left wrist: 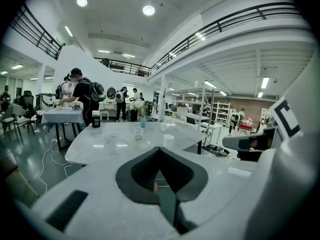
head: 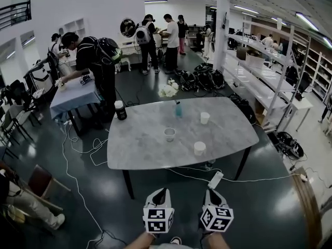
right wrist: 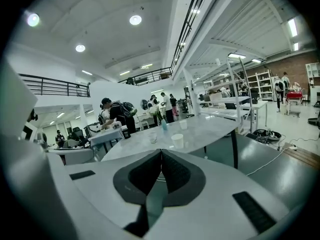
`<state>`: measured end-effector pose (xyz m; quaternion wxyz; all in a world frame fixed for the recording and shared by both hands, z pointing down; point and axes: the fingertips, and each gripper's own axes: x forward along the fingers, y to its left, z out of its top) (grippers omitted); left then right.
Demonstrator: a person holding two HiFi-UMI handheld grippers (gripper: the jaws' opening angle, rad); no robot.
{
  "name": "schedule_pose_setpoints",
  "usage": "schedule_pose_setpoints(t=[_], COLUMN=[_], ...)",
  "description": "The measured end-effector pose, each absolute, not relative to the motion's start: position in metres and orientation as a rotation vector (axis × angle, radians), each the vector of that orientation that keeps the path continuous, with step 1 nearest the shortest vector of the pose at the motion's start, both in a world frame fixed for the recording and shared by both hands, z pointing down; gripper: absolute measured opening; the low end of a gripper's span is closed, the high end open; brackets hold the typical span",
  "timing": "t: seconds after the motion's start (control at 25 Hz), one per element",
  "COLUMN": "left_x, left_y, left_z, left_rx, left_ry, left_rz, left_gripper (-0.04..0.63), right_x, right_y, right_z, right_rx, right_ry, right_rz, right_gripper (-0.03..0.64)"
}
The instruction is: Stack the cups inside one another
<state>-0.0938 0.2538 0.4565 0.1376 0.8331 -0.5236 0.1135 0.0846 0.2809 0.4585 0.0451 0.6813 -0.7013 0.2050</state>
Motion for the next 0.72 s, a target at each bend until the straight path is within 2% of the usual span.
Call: schedule_pose_setpoints(t=[0.72], left_x=[-0.064], left_y=[0.213], left_z=[0.475], left_rx=[2.365], left_ry=[-1.535], left_rz=[0.415], left_gripper=[-0.006], right_x=[0.115], right_y=[0.233], right_z=[0.478], right_rx=[2.047], right_ry=[-2.173], right_rz=[0.695], right_gripper=[0.008])
